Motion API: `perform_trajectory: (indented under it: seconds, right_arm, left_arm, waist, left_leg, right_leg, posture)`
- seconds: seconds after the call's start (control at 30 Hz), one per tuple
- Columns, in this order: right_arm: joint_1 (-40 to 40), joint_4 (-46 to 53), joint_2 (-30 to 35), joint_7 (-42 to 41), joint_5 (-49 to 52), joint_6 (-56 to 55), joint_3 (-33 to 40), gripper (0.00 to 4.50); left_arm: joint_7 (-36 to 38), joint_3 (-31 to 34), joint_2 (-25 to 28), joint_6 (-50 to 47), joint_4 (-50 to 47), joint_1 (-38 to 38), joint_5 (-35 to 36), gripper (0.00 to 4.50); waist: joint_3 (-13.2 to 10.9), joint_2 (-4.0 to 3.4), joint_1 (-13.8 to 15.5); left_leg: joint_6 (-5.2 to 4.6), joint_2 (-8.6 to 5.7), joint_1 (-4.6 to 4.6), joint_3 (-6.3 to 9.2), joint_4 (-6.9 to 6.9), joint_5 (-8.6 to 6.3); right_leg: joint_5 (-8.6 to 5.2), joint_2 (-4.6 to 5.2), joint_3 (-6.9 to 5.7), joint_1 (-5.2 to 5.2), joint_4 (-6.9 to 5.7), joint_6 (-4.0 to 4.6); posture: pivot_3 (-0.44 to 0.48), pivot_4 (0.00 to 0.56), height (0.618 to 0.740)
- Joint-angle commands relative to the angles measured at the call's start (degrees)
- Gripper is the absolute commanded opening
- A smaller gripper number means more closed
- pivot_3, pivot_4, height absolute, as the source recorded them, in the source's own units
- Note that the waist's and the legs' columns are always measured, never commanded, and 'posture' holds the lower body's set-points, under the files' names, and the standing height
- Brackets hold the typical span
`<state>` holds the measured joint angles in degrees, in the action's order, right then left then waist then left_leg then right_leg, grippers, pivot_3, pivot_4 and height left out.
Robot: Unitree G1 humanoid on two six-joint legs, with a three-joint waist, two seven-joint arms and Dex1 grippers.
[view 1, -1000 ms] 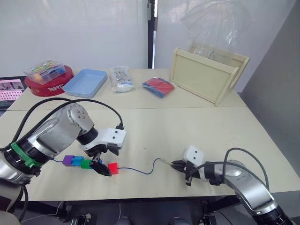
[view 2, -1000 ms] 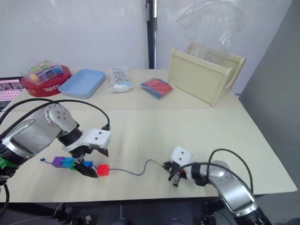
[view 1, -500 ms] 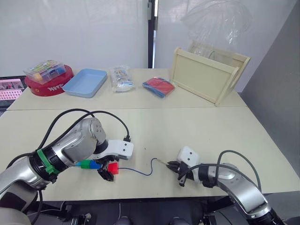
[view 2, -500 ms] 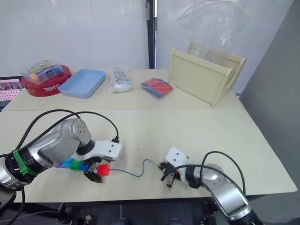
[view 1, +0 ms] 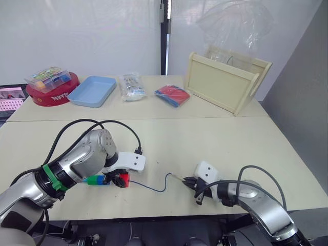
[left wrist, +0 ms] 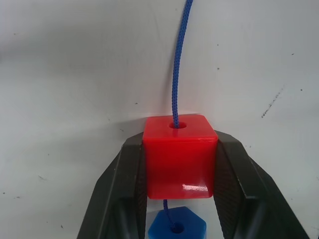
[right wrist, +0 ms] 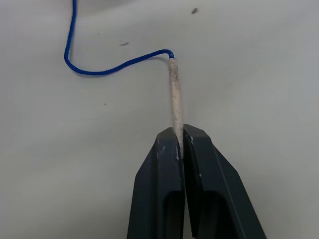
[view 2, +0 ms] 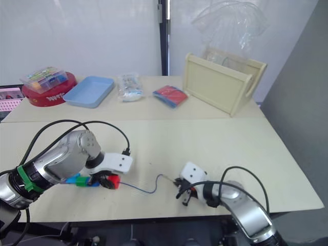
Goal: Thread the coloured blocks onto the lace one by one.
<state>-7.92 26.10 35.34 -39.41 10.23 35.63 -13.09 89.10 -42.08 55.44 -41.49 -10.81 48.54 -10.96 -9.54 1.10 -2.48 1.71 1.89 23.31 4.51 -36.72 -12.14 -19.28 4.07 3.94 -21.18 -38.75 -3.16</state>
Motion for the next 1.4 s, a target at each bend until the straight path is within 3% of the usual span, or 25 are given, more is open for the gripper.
perform_trajectory:
  seconds: [0.03, 0.37, 0.83, 1.03, 1.3, 1.4]
  right_arm:
    - [1.46, 1.65, 1.83, 0.79, 0.33, 0.57, 4.88, 0.00]
    - [8.08, 2.99, 6.75, 1.50, 1.00, 2.43, 13.96, 0.00]
    - [11.33, 3.40, 11.29, 1.76, 0.46, 3.53, 19.13, 0.00]
    - [9.12, 4.19, 9.43, 1.67, 1.35, 4.01, 15.53, 0.00]
    - [5.45, -0.22, 2.73, 4.89, -2.01, 9.85, 1.61, 0.00]
    - [4.47, -2.87, 0.23, 5.75, -2.52, 10.57, 0.27, 0.00]
  left_arm:
    - [1.74, 0.15, 1.34, 0.41, 1.33, -2.11, -0.45, 1.19]
    - [-0.35, 3.32, 5.38, 12.40, 11.94, -5.05, -5.30, 1.19]
    - [-1.04, 7.63, 6.95, 17.09, 17.10, -9.34, -9.28, 1.19]
    - [-1.03, 9.01, 5.14, 15.34, 16.37, -9.98, -9.55, 1.19]
    - [-1.30, 10.76, 4.21, 14.10, 12.43, -13.11, -9.18, 1.19]
    - [-2.02, 11.62, 4.00, 14.94, 11.75, -13.94, -9.77, 1.19]
  waist:
    - [0.00, 0.00, -0.01]
    - [0.05, -0.08, -0.34]
    - [0.32, -0.55, -1.06]
    - [0.38, -0.65, -1.46]
    - [0.67, -0.74, -1.68]
    - [0.77, -0.54, -1.66]
  left_leg:
    - [0.00, 0.00, 0.01, 0.00, 0.00, 0.00]
    - [-0.13, 0.08, -0.20, -0.04, 0.00, -0.07]
    - [-0.24, 0.21, -0.43, -0.08, 0.02, -0.13]
    - [-0.29, 0.33, -0.46, -0.09, 0.03, -0.17]
    - [-0.34, 0.51, -0.55, -0.12, 0.03, -0.20]
    - [-0.54, 0.65, -1.30, -0.15, 0.23, -0.33]
  right_leg:
    - [0.00, 0.00, 0.00, 0.00, 0.00, 0.00]
    - [-0.01, -0.09, 0.03, 0.00, -0.14, 0.02]
    - [-0.04, -0.28, 0.16, 0.12, -0.21, 0.07]
    - [-0.05, -0.40, 0.20, 0.13, -0.22, 0.09]
    - [-0.05, -0.59, 0.24, 0.19, -0.19, 0.10]
    - [-0.14, -0.73, 0.23, 0.93, -0.02, 0.26]
  posture:
    - [0.000, 0.150, 0.740]
    - [0.000, 0.150, 0.740]
    - [0.000, 0.150, 0.740]
    - [0.000, 0.150, 0.740]
    - [0.000, 0.150, 0.740]
    - [0.000, 0.150, 0.740]
